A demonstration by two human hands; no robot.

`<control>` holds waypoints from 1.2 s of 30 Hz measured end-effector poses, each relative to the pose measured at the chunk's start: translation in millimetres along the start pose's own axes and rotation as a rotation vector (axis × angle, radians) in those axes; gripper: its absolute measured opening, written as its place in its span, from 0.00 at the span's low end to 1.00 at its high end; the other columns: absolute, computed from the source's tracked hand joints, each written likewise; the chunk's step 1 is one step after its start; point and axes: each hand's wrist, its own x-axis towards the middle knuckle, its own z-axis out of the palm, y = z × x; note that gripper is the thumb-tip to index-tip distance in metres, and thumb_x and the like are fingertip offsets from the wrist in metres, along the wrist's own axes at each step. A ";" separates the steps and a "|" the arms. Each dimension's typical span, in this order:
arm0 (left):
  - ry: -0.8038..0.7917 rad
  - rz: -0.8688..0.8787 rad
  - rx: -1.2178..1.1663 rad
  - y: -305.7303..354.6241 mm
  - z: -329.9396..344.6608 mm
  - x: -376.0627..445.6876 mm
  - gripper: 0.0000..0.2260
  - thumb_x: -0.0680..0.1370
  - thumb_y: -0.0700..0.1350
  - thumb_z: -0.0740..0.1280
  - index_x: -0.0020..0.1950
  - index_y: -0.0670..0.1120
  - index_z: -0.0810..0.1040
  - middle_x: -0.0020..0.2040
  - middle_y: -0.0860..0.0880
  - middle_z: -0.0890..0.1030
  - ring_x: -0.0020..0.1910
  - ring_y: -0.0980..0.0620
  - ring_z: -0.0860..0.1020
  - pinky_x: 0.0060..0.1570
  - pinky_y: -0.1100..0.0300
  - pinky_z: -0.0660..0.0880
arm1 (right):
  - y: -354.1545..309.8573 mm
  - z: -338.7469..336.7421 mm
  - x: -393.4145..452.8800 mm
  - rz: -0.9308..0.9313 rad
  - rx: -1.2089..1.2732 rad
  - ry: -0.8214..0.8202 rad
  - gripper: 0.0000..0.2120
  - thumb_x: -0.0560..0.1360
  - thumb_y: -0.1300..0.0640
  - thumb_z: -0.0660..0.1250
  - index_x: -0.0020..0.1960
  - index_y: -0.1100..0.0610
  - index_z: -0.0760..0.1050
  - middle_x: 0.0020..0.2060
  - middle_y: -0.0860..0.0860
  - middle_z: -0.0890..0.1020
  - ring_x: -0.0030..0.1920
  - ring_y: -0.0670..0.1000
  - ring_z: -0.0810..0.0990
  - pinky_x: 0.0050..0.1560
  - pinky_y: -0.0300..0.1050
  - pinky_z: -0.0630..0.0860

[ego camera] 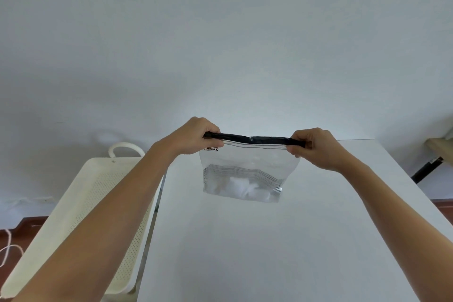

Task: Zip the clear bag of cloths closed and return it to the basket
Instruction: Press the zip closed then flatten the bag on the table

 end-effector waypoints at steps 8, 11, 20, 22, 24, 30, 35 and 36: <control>0.061 0.064 -0.019 5.8 -2.3 4.3 0.06 0.74 0.47 0.73 0.40 0.46 0.84 0.35 0.44 0.82 0.31 0.54 0.71 0.32 0.63 0.66 | 1.6 1.1 0.4 0.001 0.016 0.025 0.10 0.73 0.57 0.73 0.35 0.60 0.78 0.25 0.51 0.74 0.23 0.45 0.65 0.23 0.33 0.63; 0.090 0.106 -0.045 10.7 -3.4 2.8 0.06 0.74 0.45 0.73 0.37 0.46 0.82 0.29 0.54 0.77 0.27 0.59 0.69 0.28 0.70 0.64 | -1.7 -1.3 0.2 -0.022 -0.014 0.050 0.11 0.73 0.59 0.72 0.35 0.61 0.76 0.24 0.51 0.70 0.23 0.46 0.63 0.23 0.32 0.61; -0.052 0.055 0.096 23.1 -7.4 3.8 0.07 0.75 0.50 0.72 0.40 0.48 0.83 0.32 0.48 0.81 0.29 0.55 0.74 0.33 0.60 0.69 | -8.6 -0.2 3.8 -0.037 -0.045 0.012 0.08 0.75 0.56 0.69 0.38 0.56 0.78 0.28 0.52 0.75 0.26 0.46 0.68 0.27 0.35 0.65; -0.037 0.058 0.122 26.8 -3.5 4.9 0.08 0.74 0.51 0.72 0.39 0.48 0.83 0.28 0.53 0.78 0.25 0.58 0.72 0.30 0.63 0.67 | -10.3 1.1 3.9 -0.052 -0.067 -0.001 0.07 0.76 0.56 0.68 0.39 0.54 0.78 0.29 0.52 0.77 0.27 0.45 0.69 0.27 0.32 0.66; -0.016 0.054 0.133 27.7 -0.8 6.4 0.09 0.74 0.51 0.72 0.38 0.47 0.83 0.26 0.55 0.75 0.22 0.60 0.70 0.28 0.65 0.65 | -11.5 3.1 3.8 -0.064 -0.100 -0.016 0.06 0.76 0.55 0.67 0.41 0.53 0.79 0.32 0.54 0.79 0.30 0.48 0.71 0.29 0.34 0.66; 0.021 0.079 0.164 23.8 3.5 8.3 0.11 0.74 0.52 0.72 0.37 0.46 0.81 0.26 0.54 0.75 0.24 0.59 0.71 0.30 0.62 0.65 | -14.3 9.8 0.9 -0.076 -0.023 0.002 0.06 0.74 0.56 0.71 0.39 0.52 0.81 0.28 0.50 0.74 0.27 0.44 0.67 0.28 0.33 0.65; 0.029 0.118 0.128 24.5 5.9 7.2 0.10 0.75 0.48 0.72 0.37 0.44 0.79 0.31 0.46 0.78 0.26 0.53 0.74 0.31 0.61 0.69 | -17.2 9.8 1.4 -0.048 -0.007 0.049 0.07 0.72 0.59 0.74 0.36 0.57 0.81 0.26 0.52 0.73 0.24 0.46 0.64 0.25 0.34 0.63; 0.024 0.121 0.129 25.8 5.9 7.1 0.10 0.75 0.47 0.71 0.37 0.43 0.79 0.31 0.45 0.78 0.26 0.52 0.74 0.31 0.61 0.69 | -17.9 8.9 1.4 -0.052 -0.016 0.051 0.07 0.72 0.60 0.74 0.35 0.57 0.80 0.25 0.51 0.72 0.23 0.45 0.64 0.25 0.33 0.63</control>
